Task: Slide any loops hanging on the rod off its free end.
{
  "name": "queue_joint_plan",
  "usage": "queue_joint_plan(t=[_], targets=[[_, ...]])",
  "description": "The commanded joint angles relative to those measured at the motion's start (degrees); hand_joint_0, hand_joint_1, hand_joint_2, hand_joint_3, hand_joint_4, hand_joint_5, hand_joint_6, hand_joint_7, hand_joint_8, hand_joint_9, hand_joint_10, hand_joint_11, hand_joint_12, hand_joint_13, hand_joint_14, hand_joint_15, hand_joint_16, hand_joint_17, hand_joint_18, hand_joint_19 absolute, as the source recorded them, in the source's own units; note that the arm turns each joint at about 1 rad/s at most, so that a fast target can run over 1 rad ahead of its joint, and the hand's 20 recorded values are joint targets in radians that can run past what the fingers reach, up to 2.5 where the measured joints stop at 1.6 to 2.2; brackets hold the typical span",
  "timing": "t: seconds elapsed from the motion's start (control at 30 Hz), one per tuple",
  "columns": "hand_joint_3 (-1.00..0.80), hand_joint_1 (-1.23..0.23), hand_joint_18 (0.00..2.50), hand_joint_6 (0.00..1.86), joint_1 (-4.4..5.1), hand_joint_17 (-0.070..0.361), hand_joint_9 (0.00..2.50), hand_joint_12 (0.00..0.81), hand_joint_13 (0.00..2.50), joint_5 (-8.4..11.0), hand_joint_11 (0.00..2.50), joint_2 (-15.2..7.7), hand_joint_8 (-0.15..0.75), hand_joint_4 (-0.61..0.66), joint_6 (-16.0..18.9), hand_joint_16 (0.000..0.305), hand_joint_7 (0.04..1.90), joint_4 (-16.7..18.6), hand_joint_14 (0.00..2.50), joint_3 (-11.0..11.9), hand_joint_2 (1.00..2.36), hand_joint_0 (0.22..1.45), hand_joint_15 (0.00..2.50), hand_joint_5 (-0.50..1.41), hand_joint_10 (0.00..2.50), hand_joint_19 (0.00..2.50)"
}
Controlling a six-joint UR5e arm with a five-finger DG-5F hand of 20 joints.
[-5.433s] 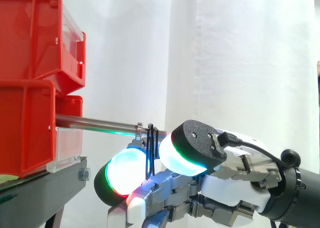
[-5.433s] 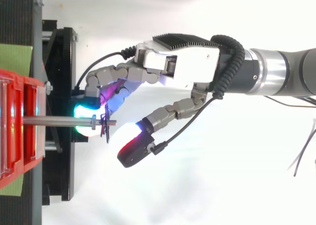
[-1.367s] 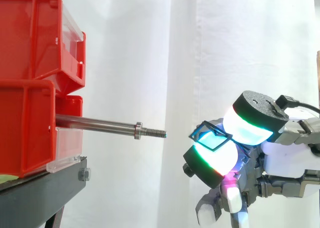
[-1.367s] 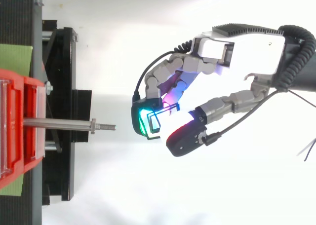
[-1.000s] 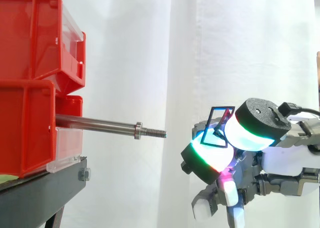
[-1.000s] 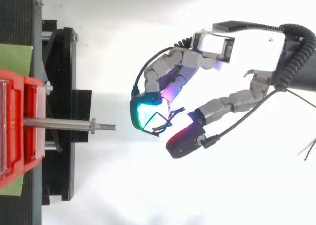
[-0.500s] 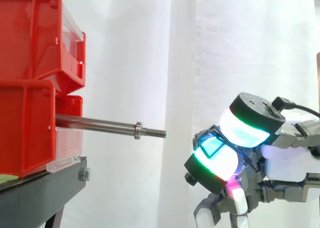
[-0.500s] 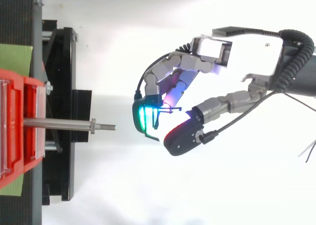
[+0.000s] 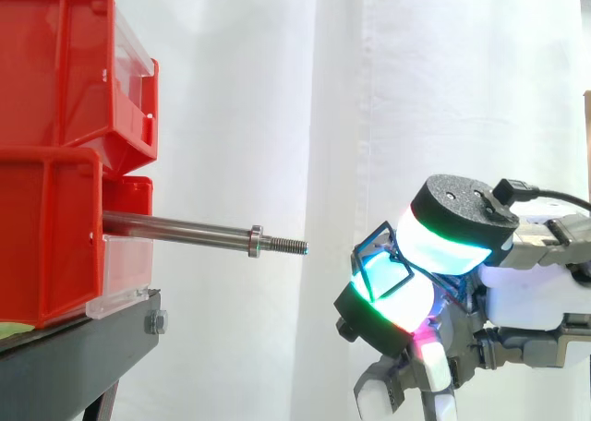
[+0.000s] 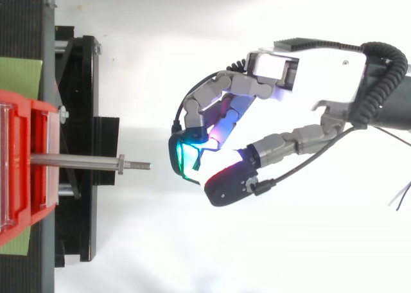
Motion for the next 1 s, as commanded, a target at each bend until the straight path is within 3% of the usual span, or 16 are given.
queue_joint_plan(t=[0.0,0.2,0.37,0.57,0.7,0.73,0.97], targets=[[-0.23,-0.84,0.89,0.9,0.03,0.101,1.04,0.33,0.81,0.0,0.48,0.0,0.272,0.02,0.0,0.045,1.04,-1.0,0.01,0.3,1.02,0.63,0.27,-0.14,0.02,0.56],[-0.39,-0.87,0.9,0.91,0.03,0.099,1.08,0.321,0.83,0.0,0.5,0.0,0.259,0.02,0.3,0.044,0.99,-1.3,0.01,0.3,1.01,0.67,0.26,-0.14,0.02,0.55],[-0.5,-0.81,0.91,0.9,0.03,0.097,1.15,0.31,0.85,0.0,0.51,0.4,0.248,0.05,0.8,0.043,1.04,-2.8,0.01,0.3,1.0,0.64,0.26,-0.12,0.02,0.56],[-0.5,-0.64,0.92,0.88,0.29,0.097,1.21,0.308,0.88,0.79,0.47,1.2,0.24,0.04,1.1,0.043,1.08,-5.1,0.01,0.3,1.0,0.6,0.27,-0.1,0.02,0.59],[-0.47,-0.61,0.93,0.87,0.38,0.097,1.22,0.312,0.9,2.29,0.46,1.4,0.233,0.02,2.0,0.043,1.05,-6.8,0.01,0.3,1.0,0.6,0.28,-0.09,0.02,0.6],[-0.45,-0.6,0.92,0.86,0.55,0.097,1.22,0.312,0.9,3.43,0.44,1.6,0.232,0.02,3.1,0.043,1.06,-8.1,0.01,0.3,1.0,0.6,0.28,-0.09,0.02,0.61],[-0.33,-0.53,0.92,0.77,0.99,0.1,1.21,0.316,0.9,5.19,0.38,1.6,0.231,0.07,5.1,0.045,1.09,-8.9,0.01,0.3,1.01,0.59,0.29,-0.07,0.01,0.63]])
